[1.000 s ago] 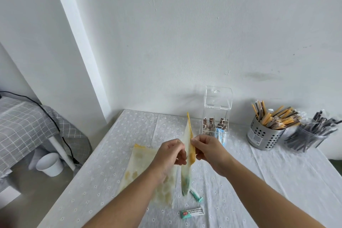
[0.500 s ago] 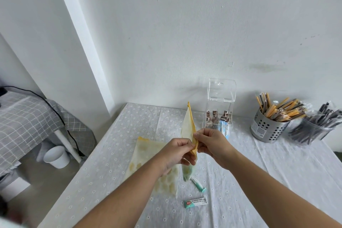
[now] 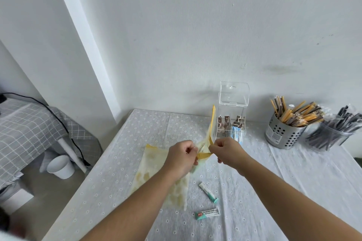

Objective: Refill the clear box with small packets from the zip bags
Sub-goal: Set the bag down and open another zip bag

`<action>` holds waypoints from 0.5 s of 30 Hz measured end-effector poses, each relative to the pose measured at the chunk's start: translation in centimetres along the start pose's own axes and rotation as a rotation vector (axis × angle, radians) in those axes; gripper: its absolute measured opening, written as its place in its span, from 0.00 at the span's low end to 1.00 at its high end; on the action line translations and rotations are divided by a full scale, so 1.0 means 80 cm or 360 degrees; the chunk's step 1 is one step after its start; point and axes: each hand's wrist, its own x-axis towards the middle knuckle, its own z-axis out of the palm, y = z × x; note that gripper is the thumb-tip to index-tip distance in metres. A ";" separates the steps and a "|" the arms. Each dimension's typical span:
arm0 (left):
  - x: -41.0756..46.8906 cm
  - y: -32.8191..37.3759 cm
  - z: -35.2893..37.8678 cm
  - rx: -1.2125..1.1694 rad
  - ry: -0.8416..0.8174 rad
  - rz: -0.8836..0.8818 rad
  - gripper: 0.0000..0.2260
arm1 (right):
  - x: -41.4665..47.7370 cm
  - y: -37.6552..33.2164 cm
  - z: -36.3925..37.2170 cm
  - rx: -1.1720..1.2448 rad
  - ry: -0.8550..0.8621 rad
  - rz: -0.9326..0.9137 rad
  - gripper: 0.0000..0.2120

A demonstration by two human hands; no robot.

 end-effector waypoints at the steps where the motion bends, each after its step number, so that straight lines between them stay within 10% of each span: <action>1: -0.002 0.002 0.002 0.0070 -0.0052 0.0073 0.12 | 0.002 -0.001 -0.002 -0.0005 0.0010 -0.0003 0.08; 15: 0.028 0.011 -0.013 0.0529 0.0119 0.0097 0.07 | 0.003 -0.008 0.005 0.0100 0.0049 -0.0249 0.09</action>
